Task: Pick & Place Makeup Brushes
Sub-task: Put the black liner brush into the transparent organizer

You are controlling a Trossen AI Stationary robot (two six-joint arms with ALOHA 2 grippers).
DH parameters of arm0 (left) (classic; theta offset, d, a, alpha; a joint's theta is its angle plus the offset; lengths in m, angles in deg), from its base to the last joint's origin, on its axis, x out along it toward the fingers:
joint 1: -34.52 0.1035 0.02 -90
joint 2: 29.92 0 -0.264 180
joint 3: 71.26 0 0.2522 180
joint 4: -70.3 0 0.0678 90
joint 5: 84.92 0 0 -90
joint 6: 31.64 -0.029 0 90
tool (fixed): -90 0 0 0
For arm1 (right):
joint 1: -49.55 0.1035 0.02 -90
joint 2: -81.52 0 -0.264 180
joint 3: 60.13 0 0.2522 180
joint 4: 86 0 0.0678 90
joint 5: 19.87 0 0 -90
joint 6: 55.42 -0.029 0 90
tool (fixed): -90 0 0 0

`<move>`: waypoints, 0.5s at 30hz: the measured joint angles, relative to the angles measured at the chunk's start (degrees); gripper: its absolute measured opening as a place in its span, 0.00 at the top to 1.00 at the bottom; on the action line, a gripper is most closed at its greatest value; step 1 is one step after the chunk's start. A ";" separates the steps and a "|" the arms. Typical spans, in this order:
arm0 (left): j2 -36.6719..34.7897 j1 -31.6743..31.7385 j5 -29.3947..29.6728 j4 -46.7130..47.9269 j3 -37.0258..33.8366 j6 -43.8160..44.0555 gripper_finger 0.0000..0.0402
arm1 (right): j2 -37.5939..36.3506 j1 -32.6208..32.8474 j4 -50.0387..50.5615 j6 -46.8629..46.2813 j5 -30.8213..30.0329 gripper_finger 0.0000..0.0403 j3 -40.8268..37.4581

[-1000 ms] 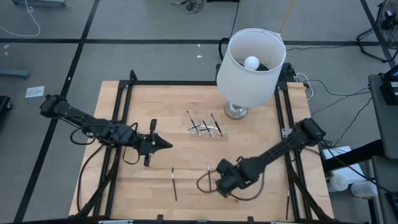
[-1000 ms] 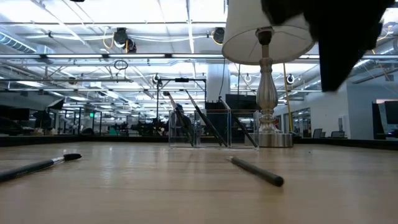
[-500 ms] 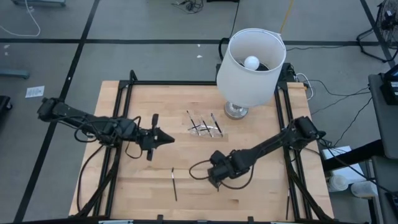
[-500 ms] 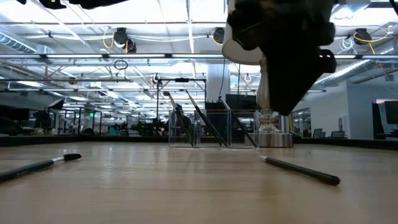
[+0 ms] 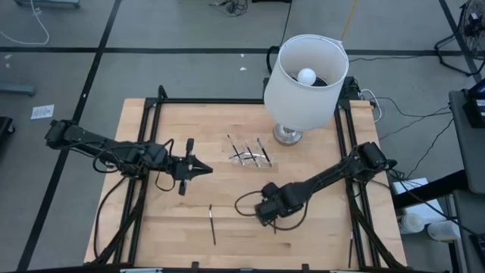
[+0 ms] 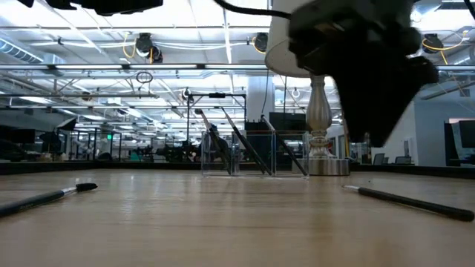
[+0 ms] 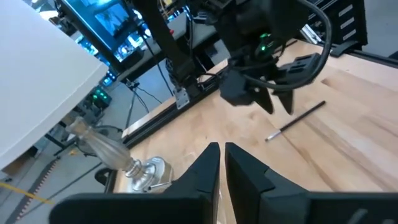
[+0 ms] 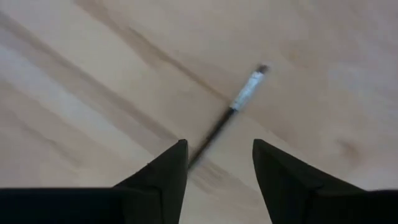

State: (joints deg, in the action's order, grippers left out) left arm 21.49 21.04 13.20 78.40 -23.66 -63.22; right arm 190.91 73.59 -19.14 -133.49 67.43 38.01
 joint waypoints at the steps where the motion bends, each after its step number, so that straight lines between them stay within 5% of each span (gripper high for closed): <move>1: 0.00 0.00 0.00 0.17 0.00 0.39 0.91 | -0.04 0.67 0.62 -1.13 -0.09 0.58 -0.18; 15: 0.00 0.00 0.02 -0.03 0.00 2.25 0.91 | -0.54 5.85 -14.50 -11.24 1.25 0.57 -14.44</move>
State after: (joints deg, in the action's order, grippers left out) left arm 21.49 21.04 13.22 78.37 -23.66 -60.96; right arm 190.37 79.44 -33.64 -144.73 68.68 23.57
